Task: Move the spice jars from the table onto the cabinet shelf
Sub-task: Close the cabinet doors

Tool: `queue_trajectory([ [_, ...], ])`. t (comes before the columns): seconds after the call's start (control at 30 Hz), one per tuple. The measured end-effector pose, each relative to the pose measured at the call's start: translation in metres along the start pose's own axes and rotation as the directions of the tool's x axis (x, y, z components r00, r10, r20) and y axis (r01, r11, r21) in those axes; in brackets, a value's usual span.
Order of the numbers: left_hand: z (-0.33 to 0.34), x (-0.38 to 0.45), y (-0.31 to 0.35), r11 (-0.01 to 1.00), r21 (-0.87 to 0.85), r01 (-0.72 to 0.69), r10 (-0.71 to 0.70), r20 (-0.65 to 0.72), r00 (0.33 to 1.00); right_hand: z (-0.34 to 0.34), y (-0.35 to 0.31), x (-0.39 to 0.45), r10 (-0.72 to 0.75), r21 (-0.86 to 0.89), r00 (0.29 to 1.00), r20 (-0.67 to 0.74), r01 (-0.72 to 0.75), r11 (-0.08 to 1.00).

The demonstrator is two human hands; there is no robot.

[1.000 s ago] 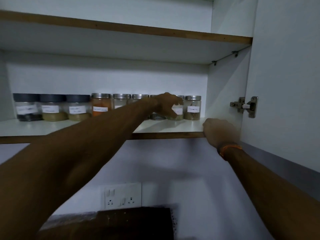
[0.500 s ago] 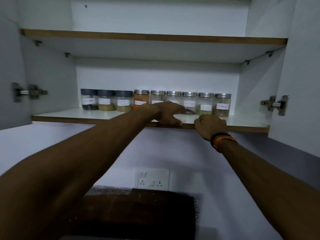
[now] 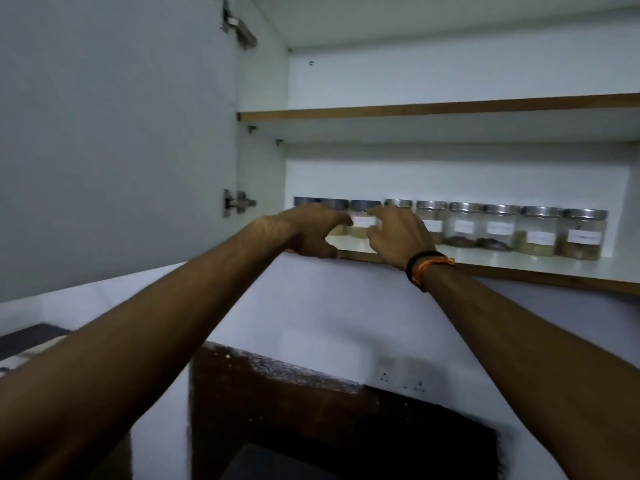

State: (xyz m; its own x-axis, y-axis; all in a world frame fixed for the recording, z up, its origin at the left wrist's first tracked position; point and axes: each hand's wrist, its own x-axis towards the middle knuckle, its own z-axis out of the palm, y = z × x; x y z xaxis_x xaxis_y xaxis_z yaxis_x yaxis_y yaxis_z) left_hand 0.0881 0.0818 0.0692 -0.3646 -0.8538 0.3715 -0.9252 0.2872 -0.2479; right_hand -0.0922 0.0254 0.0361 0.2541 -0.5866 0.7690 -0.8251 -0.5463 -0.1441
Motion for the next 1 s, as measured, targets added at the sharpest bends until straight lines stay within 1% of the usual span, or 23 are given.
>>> queue_trajectory([
  [0.13,-0.013,-0.048,-0.033,0.988,0.137,0.078,-0.076,-0.02,0.997,0.014,-0.067,0.015,-0.116,0.064,0.993,0.017,0.114,0.991],
  [0.23,-0.029,-0.089,-0.056,0.959,0.23,0.167,-0.159,-0.054,0.986,0.02,-0.119,0.023,-0.194,0.116,0.981,-0.005,0.194,0.974],
  [0.4,-0.048,-0.154,-0.081,0.901,0.312,0.302,-0.25,-0.196,0.948,0.024,-0.189,0.032,-0.295,0.189,0.952,-0.081,0.306,0.933],
  [0.57,-0.063,-0.216,-0.097,0.821,0.342,0.457,-0.346,-0.34,0.875,0.019,-0.265,0.04,-0.392,0.284,0.9,-0.19,0.433,0.855],
  [0.63,-0.068,-0.236,-0.101,0.786,0.323,0.527,-0.38,-0.419,0.824,0.015,-0.295,0.04,-0.409,0.33,0.879,-0.246,0.472,0.817],
  [0.67,-0.07,-0.248,-0.104,0.765,0.303,0.569,-0.398,-0.471,0.787,0.013,-0.311,0.04,-0.415,0.352,0.867,-0.276,0.493,0.796],
  [0.77,-0.076,-0.276,-0.11,0.713,0.194,0.673,-0.442,-0.621,0.647,0.006,-0.352,0.035,-0.428,0.396,0.833,-0.35,0.546,0.739],
  [0.83,-0.078,-0.293,-0.116,0.695,0.084,0.714,-0.475,-0.691,0.544,0.001,-0.376,0.032,-0.425,0.408,0.815,-0.394,0.57,0.714],
  [0.9,-0.08,-0.308,-0.125,0.697,-0.036,0.717,-0.515,-0.72,0.465,-0.004,-0.395,0.03,-0.411,0.422,0.807,-0.424,0.577,0.699],
  [0.93,-0.08,-0.313,-0.129,0.711,-0.11,0.695,-0.539,-0.72,0.437,-0.006,-0.404,0.03,-0.404,0.429,0.805,-0.434,0.58,0.693],
  [1.0,-0.079,-0.324,-0.139,0.738,-0.304,0.602,-0.61,-0.682,0.403,-0.011,-0.418,0.031,-0.4,0.432,0.8,-0.447,0.585,0.687],
])
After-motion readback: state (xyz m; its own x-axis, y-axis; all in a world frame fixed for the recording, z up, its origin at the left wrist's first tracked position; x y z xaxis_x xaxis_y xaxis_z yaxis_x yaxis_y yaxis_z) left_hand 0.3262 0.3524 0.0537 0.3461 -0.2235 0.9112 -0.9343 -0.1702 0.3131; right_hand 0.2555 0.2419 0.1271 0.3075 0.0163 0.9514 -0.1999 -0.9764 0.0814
